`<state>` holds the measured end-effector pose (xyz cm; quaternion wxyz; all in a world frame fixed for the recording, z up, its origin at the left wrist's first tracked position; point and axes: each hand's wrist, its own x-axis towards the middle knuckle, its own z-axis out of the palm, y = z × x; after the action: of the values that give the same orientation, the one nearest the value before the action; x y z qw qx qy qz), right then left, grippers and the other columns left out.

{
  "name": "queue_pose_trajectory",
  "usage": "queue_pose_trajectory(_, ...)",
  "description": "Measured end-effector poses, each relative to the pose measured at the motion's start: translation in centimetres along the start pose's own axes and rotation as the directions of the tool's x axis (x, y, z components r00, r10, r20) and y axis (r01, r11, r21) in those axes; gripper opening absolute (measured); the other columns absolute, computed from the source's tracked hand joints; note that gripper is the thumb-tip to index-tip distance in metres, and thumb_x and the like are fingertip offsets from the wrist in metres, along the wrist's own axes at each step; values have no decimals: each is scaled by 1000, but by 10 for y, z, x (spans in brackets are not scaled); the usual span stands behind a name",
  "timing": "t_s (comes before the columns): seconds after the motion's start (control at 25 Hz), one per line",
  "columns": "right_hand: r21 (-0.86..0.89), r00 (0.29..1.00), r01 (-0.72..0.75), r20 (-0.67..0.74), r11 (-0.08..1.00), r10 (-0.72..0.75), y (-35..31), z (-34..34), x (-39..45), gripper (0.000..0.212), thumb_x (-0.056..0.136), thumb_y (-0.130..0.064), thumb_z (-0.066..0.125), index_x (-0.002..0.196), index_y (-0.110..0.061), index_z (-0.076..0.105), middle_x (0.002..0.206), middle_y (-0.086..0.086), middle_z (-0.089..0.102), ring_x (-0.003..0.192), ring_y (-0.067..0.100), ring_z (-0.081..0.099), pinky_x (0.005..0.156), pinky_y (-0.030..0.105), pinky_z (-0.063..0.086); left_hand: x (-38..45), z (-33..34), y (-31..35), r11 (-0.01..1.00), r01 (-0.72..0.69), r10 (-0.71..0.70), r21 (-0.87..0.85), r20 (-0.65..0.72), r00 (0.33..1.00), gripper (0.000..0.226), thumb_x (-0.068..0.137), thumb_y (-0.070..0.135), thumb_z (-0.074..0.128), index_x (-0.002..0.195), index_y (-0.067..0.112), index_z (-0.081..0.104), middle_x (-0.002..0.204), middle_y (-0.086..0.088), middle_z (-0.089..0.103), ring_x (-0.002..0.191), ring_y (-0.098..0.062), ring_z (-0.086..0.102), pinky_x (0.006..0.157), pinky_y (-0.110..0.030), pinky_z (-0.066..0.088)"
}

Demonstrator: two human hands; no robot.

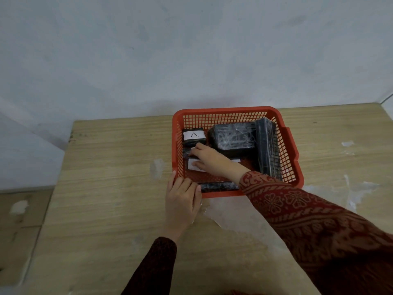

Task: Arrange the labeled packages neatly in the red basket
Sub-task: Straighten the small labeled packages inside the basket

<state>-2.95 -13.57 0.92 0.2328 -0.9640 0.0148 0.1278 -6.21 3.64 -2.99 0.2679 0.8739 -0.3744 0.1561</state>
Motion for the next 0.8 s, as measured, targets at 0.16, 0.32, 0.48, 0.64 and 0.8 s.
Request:
queue_pose_trajectory(0.16, -346, 993, 55, -77, 937, -86, 5, 13, -6, 57, 77, -14, 72, 127, -10, 44, 124, 11, 51, 113, 30, 50, 84, 40, 47, -1, 0, -1, 1000, -7, 7, 1, -8, 1000, 34, 95, 20, 42, 73, 9, 65, 70, -2, 63, 73, -19, 57, 106, -46, 37)
queue_pose_trajectory(0.32, -328, 996, 61, -41, 943, -79, 8, 16, -13, 42, 83, 1, 57, 123, -8, 50, 128, 10, 52, 120, 29, 46, 90, 41, 49, 0, -2, 1, 1000, 3, -3, -3, 9, 1000, 34, 95, 20, 42, 73, 10, 65, 70, -2, 63, 74, -20, 57, 107, -45, 36)
queue_pose_trajectory(0.48, -324, 994, 76, -53, 943, -98, 5, 13, -18, 36, 87, -5, 55, 122, -10, 54, 131, 7, 55, 122, 25, 47, 99, 38, 42, 2, -7, 4, 1000, 8, -8, -9, 36, 999, 35, 95, 21, 42, 72, 11, 66, 70, -1, 63, 75, -19, 58, 109, -44, 34)
queue_pose_trajectory(0.64, -149, 965, 28, -252, 988, -66, 3, -3, -47, 37, 86, -18, 63, 122, -15, 57, 139, 9, 50, 131, 28, 42, 111, 42, 30, 5, -15, 8, 1000, 1, -4, 30, 111, 994, 36, 95, 23, 40, 72, 13, 66, 70, -1, 64, 76, -21, 59, 111, -43, 30)
queue_pose_trajectory(0.8, 21, 759, -309, -597, 951, 260, 31, -10, -98, 50, 84, -20, 65, 131, -18, 48, 154, 16, 28, 142, 36, 23, 116, 54, 22, 9, -18, 27, 985, 61, -92, 163, 190, 977, 34, 95, 26, 41, 75, 15, 66, 74, 0, 67, 79, -22, 61, 113, -47, 25)
